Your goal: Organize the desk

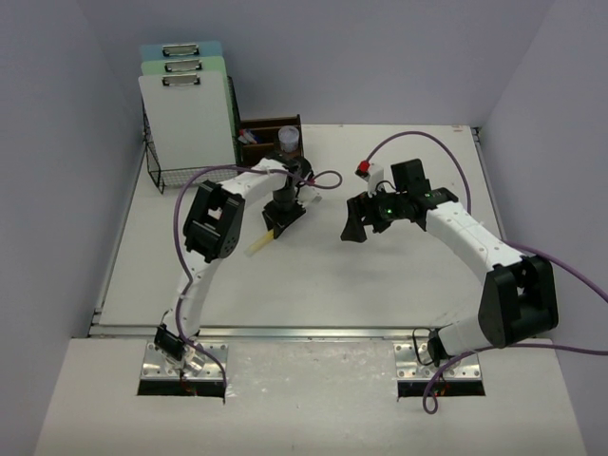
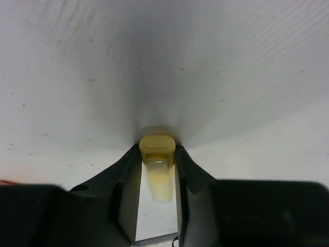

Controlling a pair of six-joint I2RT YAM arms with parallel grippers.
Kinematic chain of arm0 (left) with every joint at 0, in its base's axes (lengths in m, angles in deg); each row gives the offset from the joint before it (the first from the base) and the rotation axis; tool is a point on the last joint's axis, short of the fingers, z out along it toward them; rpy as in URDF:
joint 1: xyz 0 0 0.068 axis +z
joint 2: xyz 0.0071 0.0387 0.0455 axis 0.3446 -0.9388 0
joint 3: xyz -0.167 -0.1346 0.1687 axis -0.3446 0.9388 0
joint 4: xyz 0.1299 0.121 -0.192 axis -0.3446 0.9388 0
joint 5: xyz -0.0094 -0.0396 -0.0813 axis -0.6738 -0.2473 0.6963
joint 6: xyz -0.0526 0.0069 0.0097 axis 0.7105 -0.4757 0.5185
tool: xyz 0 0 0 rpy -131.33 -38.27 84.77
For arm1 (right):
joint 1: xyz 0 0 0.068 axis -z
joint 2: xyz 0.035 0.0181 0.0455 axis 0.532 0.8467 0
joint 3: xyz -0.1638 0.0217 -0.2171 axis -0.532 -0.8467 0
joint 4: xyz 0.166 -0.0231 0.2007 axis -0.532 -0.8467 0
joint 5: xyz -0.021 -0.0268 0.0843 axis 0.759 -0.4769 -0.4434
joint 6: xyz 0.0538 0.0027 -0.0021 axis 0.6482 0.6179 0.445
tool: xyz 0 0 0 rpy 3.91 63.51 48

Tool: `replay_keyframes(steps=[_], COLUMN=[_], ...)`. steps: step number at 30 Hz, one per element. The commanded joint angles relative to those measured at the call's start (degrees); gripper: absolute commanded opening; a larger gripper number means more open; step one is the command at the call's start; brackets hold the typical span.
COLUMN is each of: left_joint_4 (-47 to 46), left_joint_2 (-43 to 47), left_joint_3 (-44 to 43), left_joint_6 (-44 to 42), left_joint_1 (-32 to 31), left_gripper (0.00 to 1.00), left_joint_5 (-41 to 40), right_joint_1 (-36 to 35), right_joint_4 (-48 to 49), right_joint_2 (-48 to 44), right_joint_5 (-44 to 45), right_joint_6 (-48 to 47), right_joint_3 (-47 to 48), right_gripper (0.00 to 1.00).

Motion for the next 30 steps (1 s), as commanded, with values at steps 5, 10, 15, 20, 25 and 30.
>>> replay_keyframes(steps=[5,10,15,20,25,30], left_joint_4=[0.8,-6.2,-38.4,-68.6,-81.0,-93.4], left_joint_2=[4.8,16.0,36.9,51.9,48.7,43.1], left_joint_3=[-0.2,-1.1,18.1,35.8,37.3,38.5], left_joint_6=[2.3,2.8,10.6,16.7,18.1,17.1], left_joint_1=[-1.7,-1.3,3.0,5.1,5.4,5.9], left_gripper=[0.03,0.00,0.00,0.00,0.00,0.00], left_joint_5=[6.1,9.3,11.7,-2.0,-15.2,-19.1], right_joint_1=[0.3,0.3,0.3,0.4,0.4,0.4], right_joint_4=[1.1,1.2,1.4,0.8,0.3,0.4], right_joint_2=[-1.8,-1.9,-1.4,-1.2,-0.5,0.1], right_joint_5=[-1.3,-1.2,-1.4,-1.5,-1.3,-1.2], right_joint_6=[-0.7,-0.7,0.0,-0.5,-0.9,-0.5], right_joint_3=[1.2,1.2,1.5,1.9,2.5,2.8], right_gripper=[0.99,0.99,0.99,0.99,0.99,0.99])
